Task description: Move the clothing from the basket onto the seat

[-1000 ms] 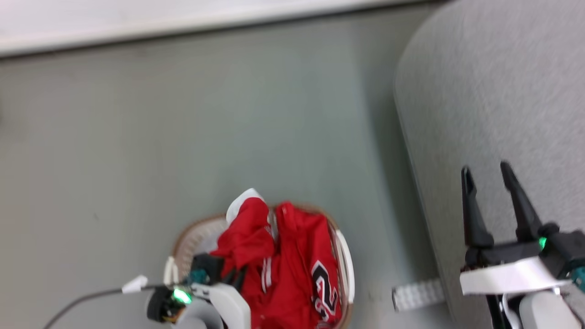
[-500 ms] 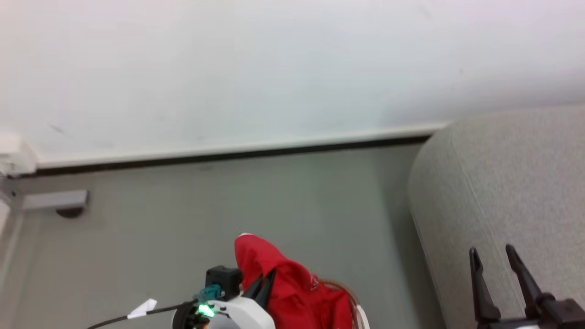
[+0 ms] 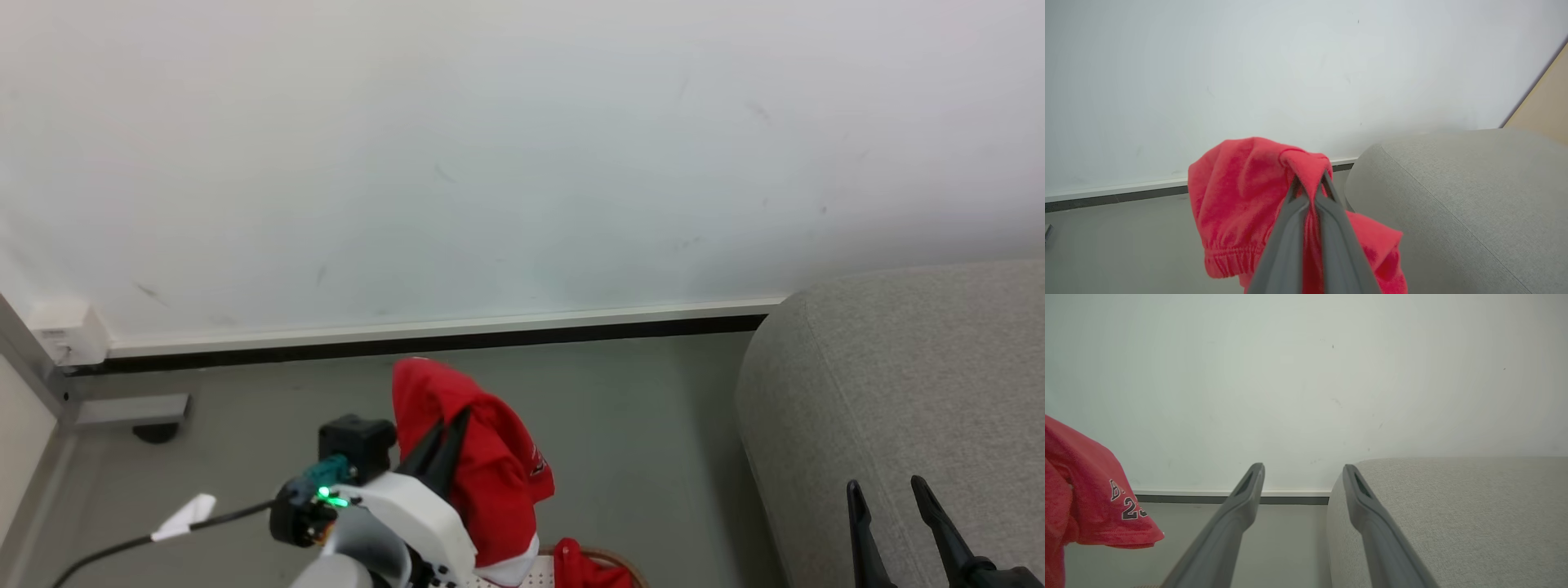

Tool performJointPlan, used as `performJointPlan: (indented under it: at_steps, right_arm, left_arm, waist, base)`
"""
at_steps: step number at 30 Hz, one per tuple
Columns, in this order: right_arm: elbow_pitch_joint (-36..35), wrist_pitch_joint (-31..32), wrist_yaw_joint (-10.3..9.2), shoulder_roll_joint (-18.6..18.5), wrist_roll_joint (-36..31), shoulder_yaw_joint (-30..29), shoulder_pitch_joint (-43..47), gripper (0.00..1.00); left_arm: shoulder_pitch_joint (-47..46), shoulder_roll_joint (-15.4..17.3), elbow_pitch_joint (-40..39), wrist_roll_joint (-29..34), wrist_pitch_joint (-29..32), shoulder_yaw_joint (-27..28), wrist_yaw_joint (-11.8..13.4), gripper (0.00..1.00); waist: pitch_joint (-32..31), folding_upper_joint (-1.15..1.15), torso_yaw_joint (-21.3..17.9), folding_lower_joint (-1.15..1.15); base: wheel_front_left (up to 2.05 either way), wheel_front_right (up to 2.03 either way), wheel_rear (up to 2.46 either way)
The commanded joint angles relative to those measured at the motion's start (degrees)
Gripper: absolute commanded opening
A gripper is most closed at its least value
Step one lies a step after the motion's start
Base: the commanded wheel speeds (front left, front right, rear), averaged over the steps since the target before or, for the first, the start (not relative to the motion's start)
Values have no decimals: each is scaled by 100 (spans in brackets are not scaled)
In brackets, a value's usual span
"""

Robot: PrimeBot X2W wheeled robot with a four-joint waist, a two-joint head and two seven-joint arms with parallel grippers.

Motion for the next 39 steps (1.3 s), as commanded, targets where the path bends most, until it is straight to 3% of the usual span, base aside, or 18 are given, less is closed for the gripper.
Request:
performJointPlan:
  at_steps: [1, 11, 20, 25, 31, 39]
  right_arm:
    - [2, -17, -12, -14, -53, -1, 44, 100]
    - [2, -17, -12, -15, -112, 152, 123, 100]
    - [-1, -17, -12, -83, -292, 602, -136, 100]
    - [122, -17, -12, -374, -93, 1508, -474, 100]
    - [509, 1, -12, -769, 515, 3014, -1225, 100]
    - [1054, 2, -12, -776, 1533, 4764, -2439, 100]
  left_arm:
    - [17, 84, -88, -22, 24, 50, 34, 0]
    - [-360, 354, -499, 9, 326, 192, 130, 0]
    - [-562, 296, -449, 28, 401, 106, 125, 0]
    - [-631, 220, -395, 35, 397, 14, 103, 0]
    - [-766, 117, -305, 51, 401, -124, 50, 0]
    - [-918, 8, -118, 65, 366, -274, -31, 0]
  waist:
    - [-28, 0, -28, 1]
    - [-95, 0, -75, 1]
    - [-100, 0, -107, 1]
    - [-79, 0, -117, 1]
    - [-59, 0, -80, 1]
    - [-38, 0, -30, 1]
  base:
    - [0, 0, 0]
    - [0, 0, 0]
    - [0, 0, 0]
    - [0, 0, 0]
    - [0, 0, 0]
    - [0, 0, 0]
